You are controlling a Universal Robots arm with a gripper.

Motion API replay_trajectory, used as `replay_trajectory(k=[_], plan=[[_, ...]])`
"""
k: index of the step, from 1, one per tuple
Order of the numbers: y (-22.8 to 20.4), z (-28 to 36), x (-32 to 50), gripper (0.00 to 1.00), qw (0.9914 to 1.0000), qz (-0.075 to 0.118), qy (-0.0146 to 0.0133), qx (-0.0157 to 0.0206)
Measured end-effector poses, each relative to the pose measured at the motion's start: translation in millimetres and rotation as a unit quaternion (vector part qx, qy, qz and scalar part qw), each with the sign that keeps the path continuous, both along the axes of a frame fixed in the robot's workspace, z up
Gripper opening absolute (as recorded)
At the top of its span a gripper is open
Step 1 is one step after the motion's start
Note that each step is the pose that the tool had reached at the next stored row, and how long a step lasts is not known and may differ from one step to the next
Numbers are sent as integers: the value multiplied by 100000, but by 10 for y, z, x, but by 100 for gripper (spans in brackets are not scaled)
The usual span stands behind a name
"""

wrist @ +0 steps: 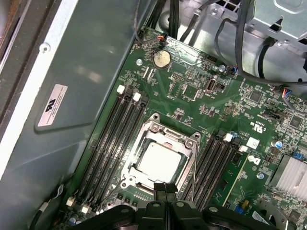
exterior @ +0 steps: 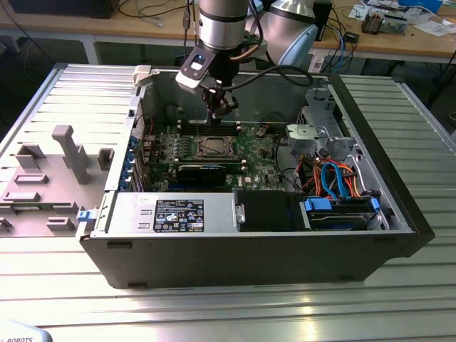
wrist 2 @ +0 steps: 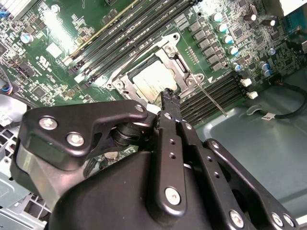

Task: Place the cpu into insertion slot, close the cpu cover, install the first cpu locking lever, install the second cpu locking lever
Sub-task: 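Install the first cpu locking lever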

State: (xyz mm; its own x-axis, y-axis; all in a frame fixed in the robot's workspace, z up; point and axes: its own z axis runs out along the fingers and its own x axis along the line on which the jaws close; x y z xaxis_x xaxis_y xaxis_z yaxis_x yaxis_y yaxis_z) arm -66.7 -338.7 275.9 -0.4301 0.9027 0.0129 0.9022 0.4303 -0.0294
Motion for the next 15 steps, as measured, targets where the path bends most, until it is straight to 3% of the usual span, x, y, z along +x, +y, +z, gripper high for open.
replay_trajectory(k=[6,15], plan=[[0,0,0,11,99982,1896,0,-10],[0,0,0,11,99946,3293,-1,-12]])
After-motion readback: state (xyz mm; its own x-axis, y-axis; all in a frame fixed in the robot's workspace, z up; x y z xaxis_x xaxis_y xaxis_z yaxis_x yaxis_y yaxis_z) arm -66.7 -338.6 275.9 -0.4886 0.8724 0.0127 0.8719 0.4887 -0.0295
